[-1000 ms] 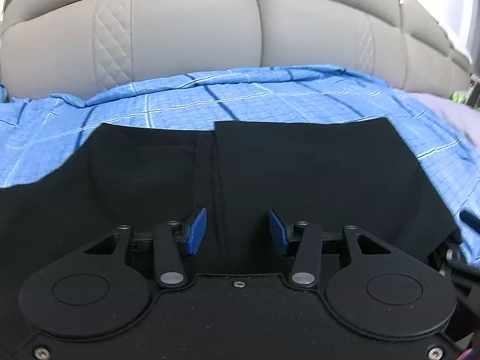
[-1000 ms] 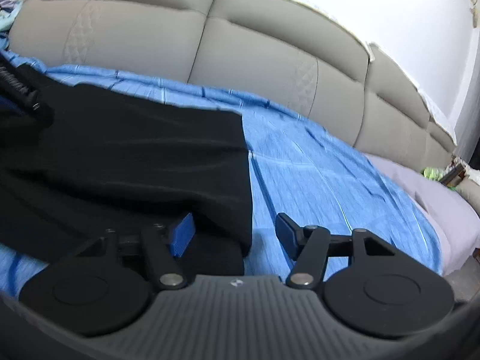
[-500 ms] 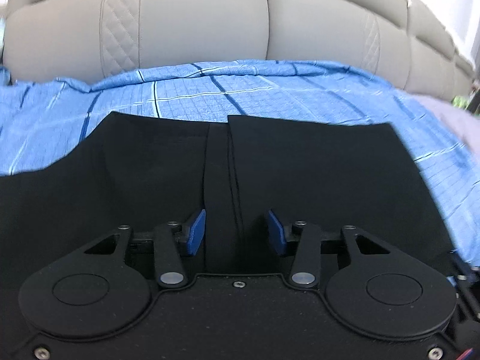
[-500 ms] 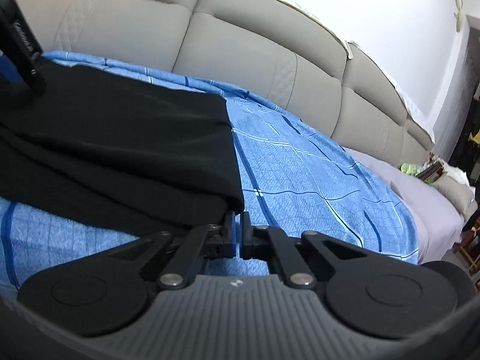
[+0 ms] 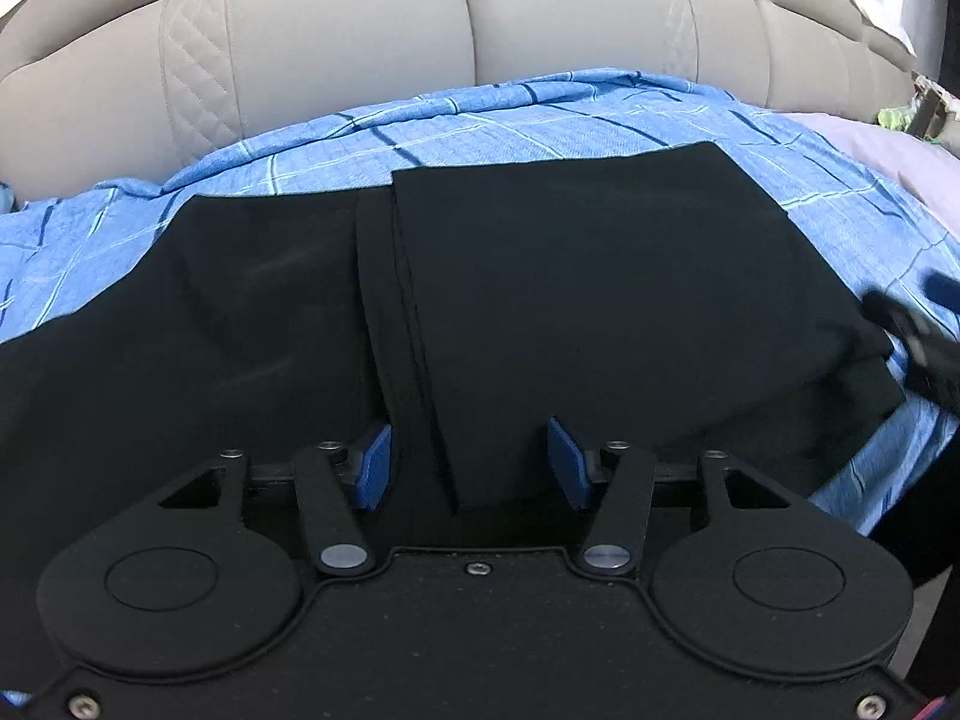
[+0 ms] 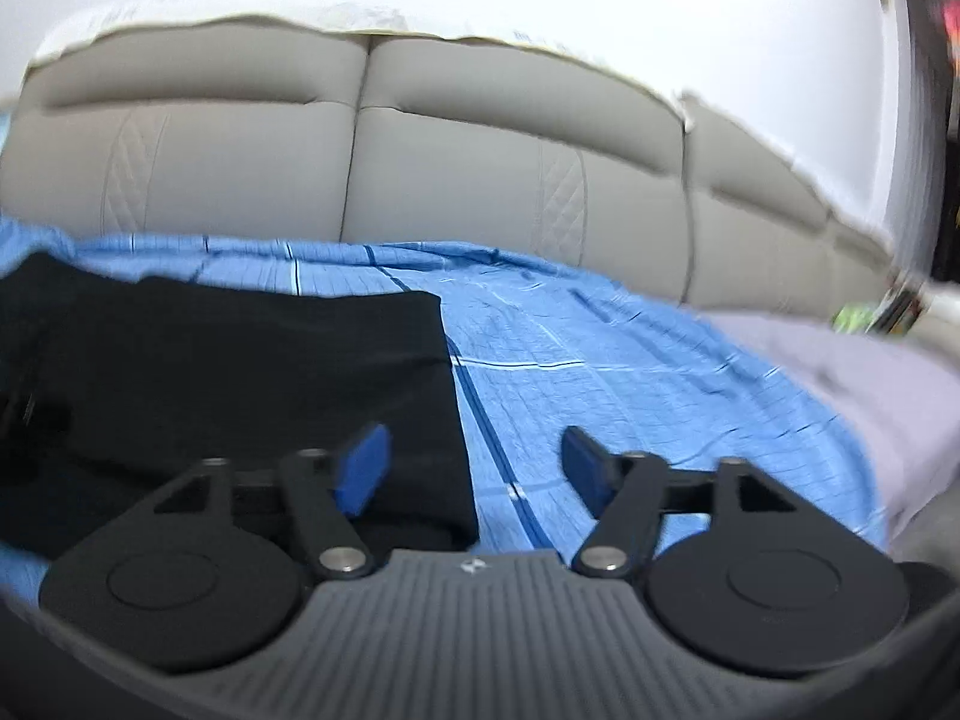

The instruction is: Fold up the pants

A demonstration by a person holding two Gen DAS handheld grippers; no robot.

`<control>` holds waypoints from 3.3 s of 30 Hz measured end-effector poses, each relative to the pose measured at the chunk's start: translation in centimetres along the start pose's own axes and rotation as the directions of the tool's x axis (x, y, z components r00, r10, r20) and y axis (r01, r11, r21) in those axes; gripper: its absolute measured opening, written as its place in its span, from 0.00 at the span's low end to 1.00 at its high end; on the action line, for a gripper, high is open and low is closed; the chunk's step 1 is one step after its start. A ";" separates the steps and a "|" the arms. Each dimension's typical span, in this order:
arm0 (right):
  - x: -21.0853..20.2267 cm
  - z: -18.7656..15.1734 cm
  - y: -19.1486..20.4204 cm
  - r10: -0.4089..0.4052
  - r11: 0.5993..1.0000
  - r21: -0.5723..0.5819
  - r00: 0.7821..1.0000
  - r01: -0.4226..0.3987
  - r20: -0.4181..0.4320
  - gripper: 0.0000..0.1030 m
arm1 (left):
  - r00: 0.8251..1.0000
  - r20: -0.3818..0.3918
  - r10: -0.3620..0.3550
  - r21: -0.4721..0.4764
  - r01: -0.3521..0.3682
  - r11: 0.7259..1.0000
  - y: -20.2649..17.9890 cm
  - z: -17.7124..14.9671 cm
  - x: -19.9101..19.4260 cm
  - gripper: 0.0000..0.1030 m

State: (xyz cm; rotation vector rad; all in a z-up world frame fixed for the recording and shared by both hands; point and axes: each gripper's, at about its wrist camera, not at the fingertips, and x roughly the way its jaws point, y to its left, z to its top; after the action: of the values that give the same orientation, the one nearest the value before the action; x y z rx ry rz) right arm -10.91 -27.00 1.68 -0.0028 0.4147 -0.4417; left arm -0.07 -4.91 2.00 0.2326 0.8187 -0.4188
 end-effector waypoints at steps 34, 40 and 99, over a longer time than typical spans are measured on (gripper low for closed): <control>0.4 1.9 13.2 0.475 0.835 -0.303 0.880 -0.459 -0.026 0.92 | 0.897 0.009 0.442 -0.647 -0.332 0.686 21.2 -8.1 -11.3 0.68; 0.0 -0.4 18.6 0.593 0.749 -0.290 0.798 -0.596 -0.108 0.90 | 0.884 -0.037 0.466 -0.736 -0.339 0.586 24.7 -11.2 -12.3 0.67; 2.1 1.7 5.9 0.391 0.908 0.159 0.920 -0.389 0.014 0.76 | 0.854 0.480 0.200 -0.344 -0.027 0.939 9.7 5.9 -9.9 0.11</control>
State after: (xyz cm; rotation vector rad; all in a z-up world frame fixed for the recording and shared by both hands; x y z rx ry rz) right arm -6.10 -22.69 1.87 0.2371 0.3856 -0.0768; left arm 2.12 4.36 13.71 -0.1405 0.3343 -0.2069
